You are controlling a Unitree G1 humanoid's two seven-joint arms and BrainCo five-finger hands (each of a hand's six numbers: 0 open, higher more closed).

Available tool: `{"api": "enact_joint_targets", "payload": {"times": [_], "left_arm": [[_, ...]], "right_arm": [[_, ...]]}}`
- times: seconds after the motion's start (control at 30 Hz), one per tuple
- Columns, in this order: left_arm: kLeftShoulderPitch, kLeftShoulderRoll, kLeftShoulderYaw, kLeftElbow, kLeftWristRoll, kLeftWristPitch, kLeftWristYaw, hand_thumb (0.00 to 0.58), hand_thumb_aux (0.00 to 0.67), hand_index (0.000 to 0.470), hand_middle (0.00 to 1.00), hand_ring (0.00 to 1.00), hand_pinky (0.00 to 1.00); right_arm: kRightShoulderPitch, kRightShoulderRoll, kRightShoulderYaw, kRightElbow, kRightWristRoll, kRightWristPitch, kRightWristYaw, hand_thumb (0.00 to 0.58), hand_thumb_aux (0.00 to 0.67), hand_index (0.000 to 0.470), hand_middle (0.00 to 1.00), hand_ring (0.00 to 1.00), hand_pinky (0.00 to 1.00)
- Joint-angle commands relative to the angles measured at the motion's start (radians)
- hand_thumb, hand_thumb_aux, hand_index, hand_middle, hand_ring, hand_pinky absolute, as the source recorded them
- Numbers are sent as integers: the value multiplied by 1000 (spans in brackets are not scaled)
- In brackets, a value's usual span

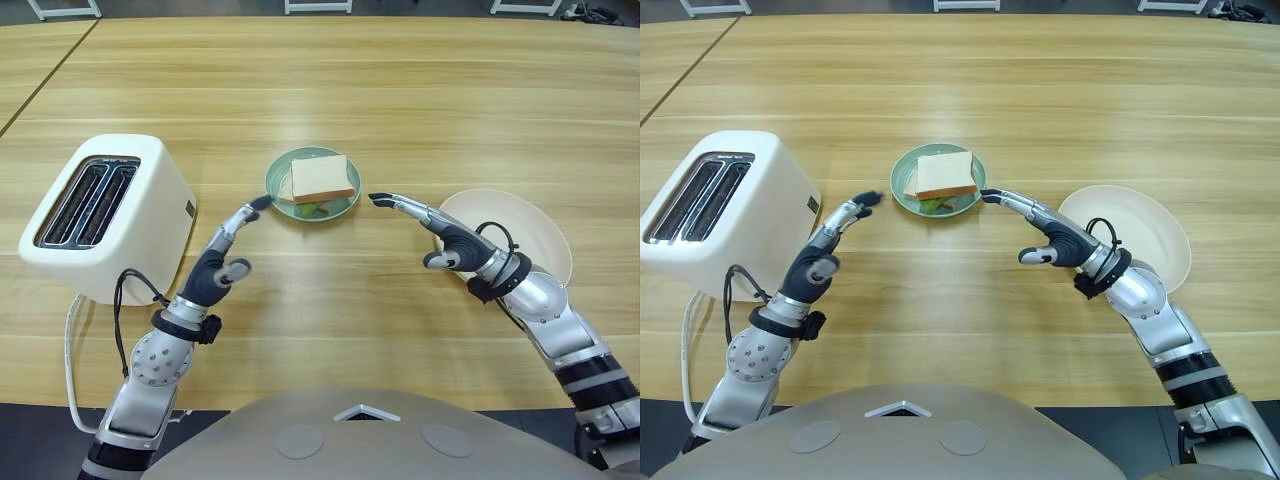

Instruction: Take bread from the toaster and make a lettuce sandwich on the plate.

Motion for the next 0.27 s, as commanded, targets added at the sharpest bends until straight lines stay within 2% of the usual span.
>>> {"api": "enact_joint_targets", "payload": {"times": [0.03, 0.27], "left_arm": [[2, -15, -2, 22, -42, 4, -53, 0, 0, 0, 0, 0, 0], [-24, -47, -5, 72, -74, -15, -117, 0, 0, 0, 0, 0, 0]], "right_arm": [[22, 57, -17, 36, 37, 11, 38, 0, 0, 0, 0, 0, 0], [36, 140, -50, 58, 53, -5, 70, 0, 0, 0, 0, 0, 0]]}}
